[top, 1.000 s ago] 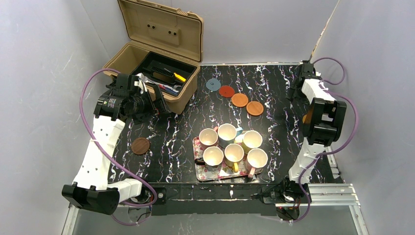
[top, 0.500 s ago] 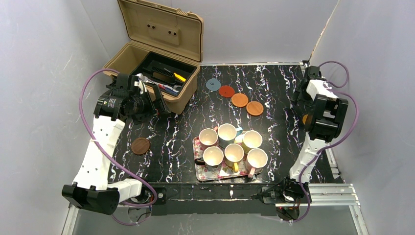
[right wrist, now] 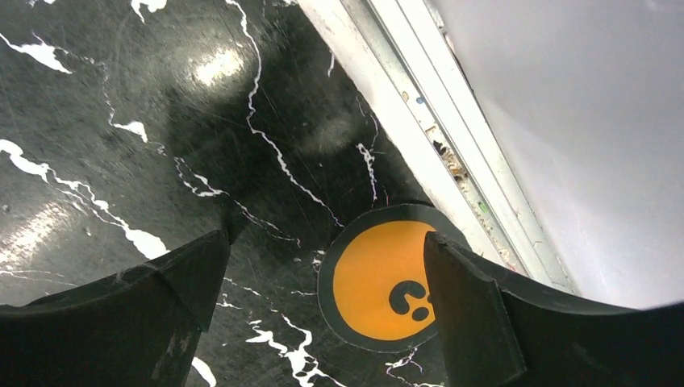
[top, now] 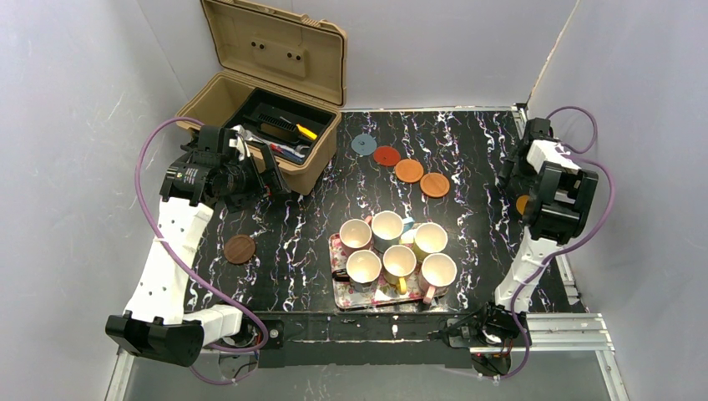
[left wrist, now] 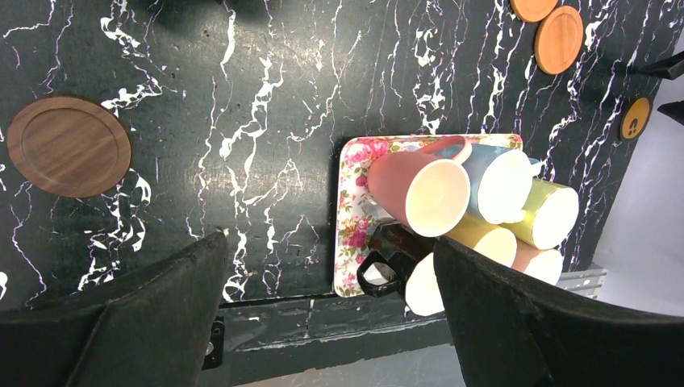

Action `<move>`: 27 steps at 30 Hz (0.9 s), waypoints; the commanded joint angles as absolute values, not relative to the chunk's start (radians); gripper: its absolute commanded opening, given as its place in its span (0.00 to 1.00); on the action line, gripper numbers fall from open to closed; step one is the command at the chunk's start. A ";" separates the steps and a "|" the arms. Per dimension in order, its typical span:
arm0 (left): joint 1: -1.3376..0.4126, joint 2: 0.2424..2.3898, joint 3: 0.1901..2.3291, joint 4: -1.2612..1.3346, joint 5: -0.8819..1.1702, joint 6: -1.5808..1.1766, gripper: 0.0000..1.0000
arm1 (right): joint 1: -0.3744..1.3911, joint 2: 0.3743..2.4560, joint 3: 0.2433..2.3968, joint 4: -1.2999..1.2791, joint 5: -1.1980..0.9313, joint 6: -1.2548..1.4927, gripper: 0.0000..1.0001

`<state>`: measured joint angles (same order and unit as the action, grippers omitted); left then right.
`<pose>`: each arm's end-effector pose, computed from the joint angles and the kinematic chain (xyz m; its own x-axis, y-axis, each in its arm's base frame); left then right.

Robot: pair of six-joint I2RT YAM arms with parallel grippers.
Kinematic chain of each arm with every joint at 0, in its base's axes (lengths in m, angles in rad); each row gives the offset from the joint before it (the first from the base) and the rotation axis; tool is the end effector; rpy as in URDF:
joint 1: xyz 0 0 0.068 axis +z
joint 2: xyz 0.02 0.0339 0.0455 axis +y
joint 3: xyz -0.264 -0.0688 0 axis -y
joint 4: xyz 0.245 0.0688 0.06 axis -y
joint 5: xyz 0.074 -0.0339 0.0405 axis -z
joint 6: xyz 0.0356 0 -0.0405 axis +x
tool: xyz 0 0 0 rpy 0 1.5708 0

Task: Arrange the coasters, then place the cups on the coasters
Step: Move the coaster to the center of the board.

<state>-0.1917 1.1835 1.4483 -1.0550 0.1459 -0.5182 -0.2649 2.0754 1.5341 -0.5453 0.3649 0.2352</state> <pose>0.2129 -0.0466 0.4024 -0.7490 -0.3538 -0.5601 -0.0945 0.8939 -0.4383 0.4198 -0.1271 0.1749 -0.7363 0.4253 -0.5263 0.5928 0.7805 -0.1987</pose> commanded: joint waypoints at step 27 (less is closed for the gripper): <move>-0.187 1.186 1.431 -1.055 0.182 -0.497 0.96 | -0.290 1.815 1.099 -0.446 0.078 0.310 0.82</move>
<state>-0.1917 1.1889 1.4460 -1.0500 0.1596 -0.5117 -0.2783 1.8244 1.1645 -0.4416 0.1879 0.2737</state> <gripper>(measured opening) 0.961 0.839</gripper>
